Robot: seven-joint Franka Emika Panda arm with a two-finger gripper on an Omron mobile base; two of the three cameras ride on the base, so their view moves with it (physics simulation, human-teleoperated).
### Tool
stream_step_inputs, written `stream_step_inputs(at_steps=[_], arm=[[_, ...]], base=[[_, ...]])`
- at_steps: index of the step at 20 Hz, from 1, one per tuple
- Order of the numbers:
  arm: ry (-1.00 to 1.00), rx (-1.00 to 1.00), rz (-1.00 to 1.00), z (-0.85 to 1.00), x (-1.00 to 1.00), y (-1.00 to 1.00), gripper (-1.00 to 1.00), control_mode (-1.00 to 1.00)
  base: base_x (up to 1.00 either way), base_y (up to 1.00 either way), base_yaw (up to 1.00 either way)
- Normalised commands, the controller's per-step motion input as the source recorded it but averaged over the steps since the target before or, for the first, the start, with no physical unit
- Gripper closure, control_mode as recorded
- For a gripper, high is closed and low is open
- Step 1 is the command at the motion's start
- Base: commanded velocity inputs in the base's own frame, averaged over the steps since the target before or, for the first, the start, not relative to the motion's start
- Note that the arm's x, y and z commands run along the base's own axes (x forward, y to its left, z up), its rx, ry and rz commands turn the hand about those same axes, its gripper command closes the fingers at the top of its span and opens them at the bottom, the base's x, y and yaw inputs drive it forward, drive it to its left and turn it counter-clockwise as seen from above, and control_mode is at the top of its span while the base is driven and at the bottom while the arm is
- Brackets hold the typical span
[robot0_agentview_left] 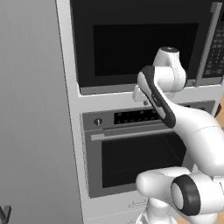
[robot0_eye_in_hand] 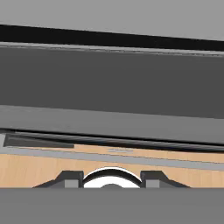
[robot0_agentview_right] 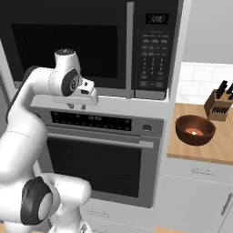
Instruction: Open the microwave, place the bowl with waffle inside the microwave, then close the microwave door and turn it on.
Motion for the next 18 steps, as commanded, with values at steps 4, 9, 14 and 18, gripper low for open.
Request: stream_step_inputs(at_steps=[4,9,14,18], arm=[[0.00,0.00,0.00,0.00,-0.15,0.00,-1.00,-1.00],[-0.07,0.00,0.01,0.08,-0.52,0.00,-1.00,-1.00],[-0.06,0.00,0.00,0.37,-0.68,-0.11,-1.00,-1.00],[-0.12,0.00,0.00,0.24,-0.52,-0.05,-1.00,-1.00]], base=[[0.00,0.00,0.00],[0.00,0.00,0.00],[0.00,0.00,0.00],[0.00,0.00,0.00]])
